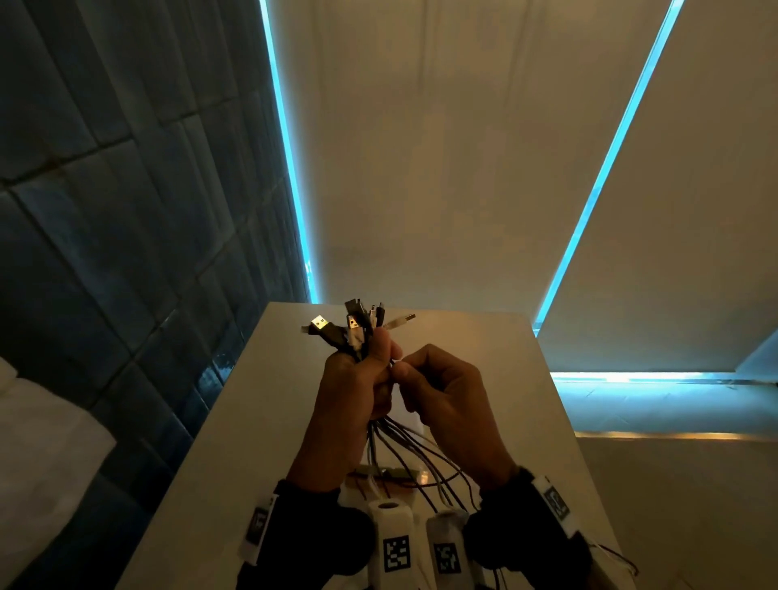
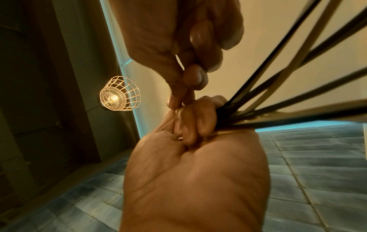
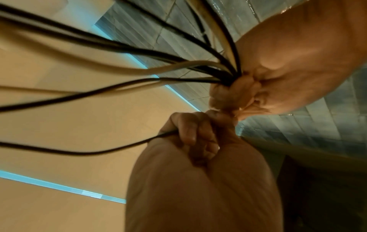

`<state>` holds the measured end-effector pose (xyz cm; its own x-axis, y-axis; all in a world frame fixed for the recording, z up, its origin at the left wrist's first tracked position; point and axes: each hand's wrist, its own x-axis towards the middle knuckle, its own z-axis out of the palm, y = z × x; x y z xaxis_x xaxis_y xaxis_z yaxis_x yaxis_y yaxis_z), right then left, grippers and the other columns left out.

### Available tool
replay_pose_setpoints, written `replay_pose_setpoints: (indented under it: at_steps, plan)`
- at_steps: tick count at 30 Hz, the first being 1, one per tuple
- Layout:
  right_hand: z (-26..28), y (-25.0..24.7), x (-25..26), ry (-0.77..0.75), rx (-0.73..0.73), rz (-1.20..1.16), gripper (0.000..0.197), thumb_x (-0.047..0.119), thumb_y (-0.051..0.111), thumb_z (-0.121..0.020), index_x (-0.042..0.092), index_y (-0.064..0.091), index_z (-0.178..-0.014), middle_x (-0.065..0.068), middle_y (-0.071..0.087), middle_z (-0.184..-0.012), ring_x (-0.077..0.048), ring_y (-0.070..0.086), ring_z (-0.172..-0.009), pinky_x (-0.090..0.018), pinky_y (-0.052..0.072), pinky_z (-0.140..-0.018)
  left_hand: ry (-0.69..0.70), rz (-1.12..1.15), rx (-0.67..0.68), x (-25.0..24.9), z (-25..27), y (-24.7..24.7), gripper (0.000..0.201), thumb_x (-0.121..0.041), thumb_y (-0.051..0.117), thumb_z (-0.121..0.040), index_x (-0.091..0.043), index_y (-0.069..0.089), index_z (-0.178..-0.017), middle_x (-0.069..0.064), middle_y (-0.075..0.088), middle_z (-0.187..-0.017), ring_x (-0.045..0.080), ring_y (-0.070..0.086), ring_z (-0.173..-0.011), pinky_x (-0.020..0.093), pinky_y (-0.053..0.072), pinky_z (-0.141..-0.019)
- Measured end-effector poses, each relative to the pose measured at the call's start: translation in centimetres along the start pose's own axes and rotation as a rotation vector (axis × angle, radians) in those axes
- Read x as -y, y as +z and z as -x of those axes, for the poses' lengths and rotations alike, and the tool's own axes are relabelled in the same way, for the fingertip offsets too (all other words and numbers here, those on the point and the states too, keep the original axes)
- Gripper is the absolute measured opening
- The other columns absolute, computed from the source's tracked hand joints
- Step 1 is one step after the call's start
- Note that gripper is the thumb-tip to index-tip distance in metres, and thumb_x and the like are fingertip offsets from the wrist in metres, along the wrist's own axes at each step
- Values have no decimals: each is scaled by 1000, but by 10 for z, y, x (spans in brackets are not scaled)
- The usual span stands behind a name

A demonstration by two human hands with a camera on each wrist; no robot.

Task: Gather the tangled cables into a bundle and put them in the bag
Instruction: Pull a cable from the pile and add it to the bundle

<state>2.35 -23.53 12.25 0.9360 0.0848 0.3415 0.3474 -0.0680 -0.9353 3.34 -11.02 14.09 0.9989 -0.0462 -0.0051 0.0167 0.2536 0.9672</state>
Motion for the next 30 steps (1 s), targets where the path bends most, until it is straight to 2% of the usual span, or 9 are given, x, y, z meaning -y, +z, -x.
replay_pose_setpoints:
  at_steps: [3, 7, 8, 11, 14, 19, 22, 27, 30]
  plan:
    - [3, -2, -9, 18, 38, 72, 18, 17, 62, -92, 6, 65, -79, -2, 55, -57, -9, 48, -52, -22, 41, -53, 25, 56, -74, -1, -4, -2, 34, -33, 42, -97, -10, 52, -75, -5, 36, -47, 8, 29, -40, 20, 26, -38]
    - [10, -4, -31, 62, 75, 135, 19, 20, 62, -92, 11, 67, -76, -5, 57, -60, -10, 48, -57, -32, 42, -57, 52, 128, -160, -3, -9, -4, 33, -29, 41, -99, -13, 48, -72, -4, 54, -57, 13, 57, -58, 26, 49, -54]
    - [13, -6, -37, 72, 81, 148, 21, 20, 62, -92, 12, 67, -75, -5, 57, -61, -9, 48, -57, -31, 41, -57, 40, 184, -145, -3, -9, -5, 33, -30, 41, -99, -13, 47, -71, -3, 53, -56, 14, 57, -56, 28, 50, -55]
    - [20, -15, -56, 144, 102, 145, 25, 23, 61, -93, 11, 68, -72, 6, 54, -58, -6, 46, -55, -23, 38, -56, 50, 308, -113, -6, -8, -8, 36, -37, 42, -95, -14, 41, -67, -4, 30, -50, 10, 28, -40, 25, 29, -42]
    - [29, -25, -76, 199, 127, 151, 27, 22, 61, -93, 9, 68, -70, 6, 57, -61, -4, 50, -58, -20, 41, -60, 80, 346, -140, -7, -11, -16, 38, -34, 37, -99, -15, 40, -67, -7, 26, -47, 5, 19, -36, 22, 15, -40]
    - [49, -37, -100, 307, 125, 174, 32, 29, 61, -91, 20, 63, -60, 10, 53, -53, 2, 46, -52, -15, 38, -57, 65, 411, -130, -10, -14, -27, 37, -35, 36, -100, -17, 42, -68, -9, 26, -45, 4, 19, -34, 17, 15, -39]
    - [62, -46, -109, 381, 106, 173, 33, 35, 62, -89, 15, 64, -62, 11, 49, -49, 2, 42, -49, -12, 35, -54, 65, 445, -130, -11, -14, -31, 35, -35, 36, -99, -17, 43, -71, -10, 27, -44, 3, 19, -32, 13, 16, -37]
    - [73, -57, -116, 414, 68, 188, 39, 42, 62, -85, 14, 62, -58, 8, 45, -49, -2, 41, -49, -13, 35, -54, 60, 471, -146, -12, -15, -32, 38, -34, 32, -102, -18, 40, -69, -10, 26, -44, 3, 19, -32, 12, 18, -36]
    - [76, -65, -124, 444, 98, 236, 39, 45, 60, -84, 17, 63, -57, 6, 51, -53, -1, 47, -53, -18, 40, -58, 57, 452, -137, -13, -14, -30, 39, -34, 33, -102, -19, 39, -67, -9, 26, -45, 4, 18, -33, 15, 17, -35]
